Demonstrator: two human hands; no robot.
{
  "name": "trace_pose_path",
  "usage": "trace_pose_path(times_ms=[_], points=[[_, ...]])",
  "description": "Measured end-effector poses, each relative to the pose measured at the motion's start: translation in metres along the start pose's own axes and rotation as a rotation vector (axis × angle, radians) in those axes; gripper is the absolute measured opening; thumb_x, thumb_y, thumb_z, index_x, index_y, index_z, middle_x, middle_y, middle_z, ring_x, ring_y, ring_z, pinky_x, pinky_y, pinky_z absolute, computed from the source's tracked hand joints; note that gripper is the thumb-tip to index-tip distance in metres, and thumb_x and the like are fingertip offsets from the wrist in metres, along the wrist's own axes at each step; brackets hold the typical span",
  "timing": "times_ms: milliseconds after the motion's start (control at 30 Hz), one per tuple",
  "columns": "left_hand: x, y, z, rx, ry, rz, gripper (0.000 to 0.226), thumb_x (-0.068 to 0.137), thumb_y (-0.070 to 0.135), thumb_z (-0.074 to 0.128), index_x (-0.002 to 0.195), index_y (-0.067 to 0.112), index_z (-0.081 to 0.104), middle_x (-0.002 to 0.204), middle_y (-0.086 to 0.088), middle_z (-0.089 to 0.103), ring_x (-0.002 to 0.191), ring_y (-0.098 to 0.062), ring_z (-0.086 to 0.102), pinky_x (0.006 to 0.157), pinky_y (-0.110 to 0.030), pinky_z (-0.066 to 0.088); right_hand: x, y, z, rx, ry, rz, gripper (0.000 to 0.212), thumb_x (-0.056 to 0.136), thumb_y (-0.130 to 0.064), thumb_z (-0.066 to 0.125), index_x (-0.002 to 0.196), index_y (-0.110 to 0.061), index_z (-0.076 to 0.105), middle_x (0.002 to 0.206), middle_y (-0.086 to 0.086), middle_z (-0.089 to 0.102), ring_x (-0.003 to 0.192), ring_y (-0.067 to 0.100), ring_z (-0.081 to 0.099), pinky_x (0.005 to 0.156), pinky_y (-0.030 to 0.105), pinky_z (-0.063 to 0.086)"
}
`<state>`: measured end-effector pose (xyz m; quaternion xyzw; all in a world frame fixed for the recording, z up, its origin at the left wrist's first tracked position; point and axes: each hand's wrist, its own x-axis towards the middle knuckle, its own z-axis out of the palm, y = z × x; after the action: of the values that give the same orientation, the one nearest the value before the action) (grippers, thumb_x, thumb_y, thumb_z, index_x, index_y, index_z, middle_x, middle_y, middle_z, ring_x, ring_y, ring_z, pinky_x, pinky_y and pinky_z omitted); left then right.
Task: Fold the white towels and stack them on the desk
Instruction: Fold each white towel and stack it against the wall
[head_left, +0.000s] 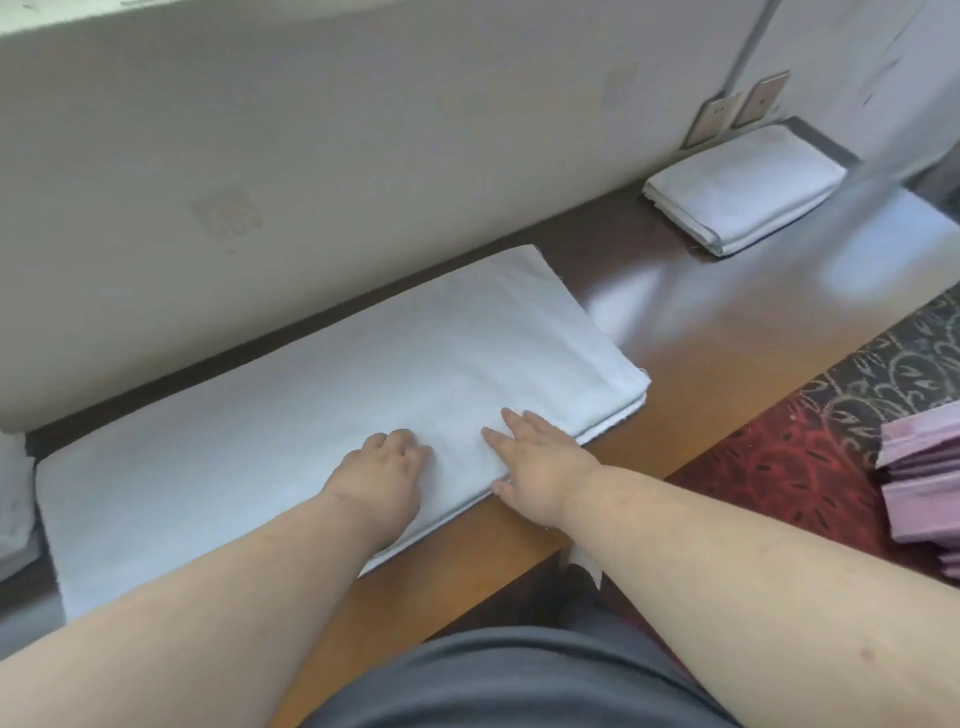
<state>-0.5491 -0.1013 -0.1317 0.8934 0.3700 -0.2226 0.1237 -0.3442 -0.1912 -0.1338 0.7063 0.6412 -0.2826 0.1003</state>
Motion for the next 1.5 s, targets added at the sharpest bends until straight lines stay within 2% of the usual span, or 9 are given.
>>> trace_pose_path(times_ms=[233, 300, 367, 500, 633, 833, 1133, 1400, 1500], points=[[0.06, 0.049, -0.021, -0.113, 0.017, -0.093, 0.037, 0.095, 0.056, 0.034, 0.123, 0.033, 0.042, 0.11, 0.008, 0.061, 0.095, -0.02, 0.057, 0.075, -0.032, 0.046, 0.022, 0.089, -0.038, -0.057, 0.051, 0.017, 0.041, 0.099, -0.05, 0.036, 0.125, -0.025, 0.057, 0.117, 0.0, 0.058, 0.11, 0.026, 0.058, 0.089, 0.039, 0.048], [0.088, 0.059, -0.033, -0.104, 0.133, -0.089, 0.027, 0.099, 0.044, 0.031, 0.112, 0.029, 0.05, 0.104, 0.007, 0.065, 0.088, -0.021, 0.058, 0.074, -0.032, 0.048, 0.039, 0.104, -0.047, -0.079, 0.187, -0.07, 0.035, 0.101, -0.041, 0.037, 0.126, -0.027, 0.057, 0.126, -0.002, 0.054, 0.12, 0.023, 0.05, 0.087, 0.033, 0.041], [0.12, 0.064, -0.042, -0.143, 0.282, -0.077, 0.032, 0.1, 0.033, 0.032, 0.125, 0.032, 0.052, 0.125, 0.007, 0.058, 0.112, -0.021, 0.052, 0.093, -0.036, 0.045, 0.052, 0.122, -0.048, -0.123, 0.213, -0.13, 0.045, 0.1, -0.039, 0.037, 0.145, -0.032, 0.039, 0.155, -0.001, 0.029, 0.142, 0.024, 0.023, 0.106, 0.036, 0.028], [0.193, 0.073, -0.057, -0.159, 0.18, -0.109, 0.058, 0.1, 0.047, 0.027, 0.154, 0.031, 0.011, 0.163, 0.002, 0.005, 0.148, -0.022, 0.004, 0.118, -0.041, 0.012, 0.061, 0.149, -0.021, -0.21, 0.066, -0.128, 0.066, 0.098, -0.058, 0.016, 0.152, -0.037, -0.014, 0.16, -0.003, -0.028, 0.145, 0.022, -0.03, 0.118, 0.05, -0.011], [0.262, 0.089, -0.066, -0.125, 0.143, -0.236, 0.071, 0.093, 0.066, 0.015, 0.152, 0.036, -0.01, 0.161, 0.002, -0.02, 0.147, -0.028, -0.019, 0.114, -0.057, -0.007, 0.067, 0.16, -0.006, -0.16, 0.093, -0.153, 0.068, 0.092, -0.064, 0.007, 0.147, -0.041, -0.025, 0.147, -0.012, -0.043, 0.131, 0.014, -0.047, 0.115, 0.049, -0.02], [0.312, 0.092, -0.094, -0.127, 0.133, -0.239, 0.075, 0.092, 0.068, 0.017, 0.153, 0.034, -0.01, 0.161, 0.001, -0.02, 0.147, -0.028, -0.018, 0.114, -0.055, -0.008, 0.069, 0.161, -0.012, -0.143, 0.036, -0.171, 0.068, 0.094, -0.064, 0.012, 0.148, -0.042, -0.024, 0.146, -0.015, -0.042, 0.134, 0.014, -0.043, 0.114, 0.048, -0.022], [0.121, 0.036, -0.006, -0.263, 0.268, -0.346, 0.06, 0.098, 0.05, 0.021, 0.155, 0.032, 0.009, 0.164, -0.001, -0.001, 0.149, -0.02, -0.005, 0.12, -0.04, -0.003, 0.069, 0.121, -0.058, -0.333, 0.001, -0.096, 0.07, 0.089, -0.064, 0.031, 0.147, -0.026, 0.022, 0.149, 0.009, 0.022, 0.132, 0.032, 0.025, 0.102, 0.05, 0.037], [-0.051, -0.082, 0.077, -0.27, 0.13, -0.733, 0.071, 0.091, 0.067, 0.009, 0.153, 0.037, -0.008, 0.162, 0.001, -0.014, 0.149, -0.022, -0.012, 0.12, -0.046, 0.0, 0.066, 0.057, -0.071, -0.341, -0.046, 0.181, 0.052, 0.087, -0.046, 0.04, 0.131, -0.02, 0.034, 0.129, 0.007, 0.037, 0.116, 0.032, 0.044, 0.084, 0.042, 0.038], [-0.085, -0.111, 0.093, -0.318, 0.072, -0.86, 0.071, 0.092, 0.066, 0.01, 0.153, 0.035, -0.012, 0.162, -0.002, -0.017, 0.148, -0.025, -0.013, 0.12, -0.049, 0.002, 0.064, 0.026, -0.073, -0.461, -0.054, 0.294, 0.047, 0.085, -0.026, 0.043, 0.13, -0.018, 0.041, 0.127, 0.005, 0.043, 0.118, 0.03, 0.046, 0.094, 0.043, 0.041]])
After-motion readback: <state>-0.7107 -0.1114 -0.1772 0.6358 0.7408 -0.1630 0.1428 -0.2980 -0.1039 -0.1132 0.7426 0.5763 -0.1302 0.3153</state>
